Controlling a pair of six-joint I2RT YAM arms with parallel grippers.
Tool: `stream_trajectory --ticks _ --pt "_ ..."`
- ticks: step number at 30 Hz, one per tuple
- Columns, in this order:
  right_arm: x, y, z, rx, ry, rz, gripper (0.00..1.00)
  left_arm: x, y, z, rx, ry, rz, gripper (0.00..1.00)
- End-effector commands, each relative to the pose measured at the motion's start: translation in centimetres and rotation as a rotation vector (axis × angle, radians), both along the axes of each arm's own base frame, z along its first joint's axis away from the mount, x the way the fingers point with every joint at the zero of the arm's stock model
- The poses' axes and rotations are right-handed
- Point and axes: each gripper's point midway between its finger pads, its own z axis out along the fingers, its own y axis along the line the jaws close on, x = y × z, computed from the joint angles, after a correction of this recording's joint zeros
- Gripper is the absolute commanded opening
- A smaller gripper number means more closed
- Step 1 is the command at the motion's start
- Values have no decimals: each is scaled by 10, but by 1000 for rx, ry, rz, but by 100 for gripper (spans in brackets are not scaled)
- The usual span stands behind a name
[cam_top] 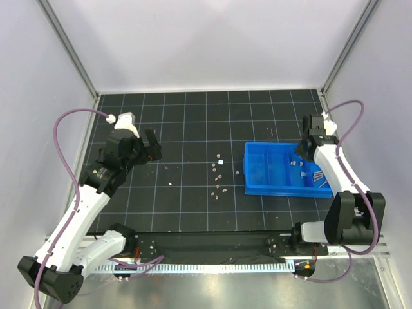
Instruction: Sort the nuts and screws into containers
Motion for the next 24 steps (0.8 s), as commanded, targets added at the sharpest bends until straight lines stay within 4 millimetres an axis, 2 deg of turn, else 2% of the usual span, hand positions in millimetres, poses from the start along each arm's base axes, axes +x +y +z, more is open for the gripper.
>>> stream_trajectory --ticks 1,5,6,9,10,11,12,13,14,15,16,18,19,21,22,23,24 --pt "-4 -14 -3 -21 -22 -34 11 4 -2 11 -14 -46 -11 100" --pt "-5 -16 -22 -25 29 -43 11 4 -1 9 -10 -42 -7 100" --pt "-5 -15 -27 -20 46 -42 17 5 -1 10 -10 -42 -5 100" --pt "-2 -8 -21 12 37 -13 36 5 0 9 -7 -40 -1 100" --pt "2 -4 -8 28 0 3 45 5 0 8 -6 -38 -1 100" --pt "3 -2 1 31 -19 13 49 5 0 7 -4 -35 0 100" --pt "1 3 8 25 -20 39 58 6 0 7 -4 -35 0 100" --pt "6 6 31 12 -72 56 63 6 -1 7 -4 -35 -3 100" --pt "7 10 42 4 -89 72 66 5 -1 6 -3 -30 -4 100" --pt "7 31 50 -5 -94 133 69 6 -2 7 -5 -33 -5 100" --pt "12 41 69 -13 -135 161 69 5 -2 6 -5 -30 -7 100" --pt "16 68 85 -23 -170 226 69 5 -1 8 -7 -35 -5 100" --pt "19 106 97 -4 -206 324 70 5 -2 7 -5 -34 -7 100" --pt "27 144 96 14 -215 407 70 5 -1 8 -3 -35 -3 100" --pt "26 178 102 23 -232 487 70 5 -1 8 -5 -34 -4 100" --pt "28 192 100 17 -226 521 70 5 -1 8 -3 -35 -3 100" --pt "34 211 85 -1 -193 559 70 5 -1 8 -5 -34 -4 100"
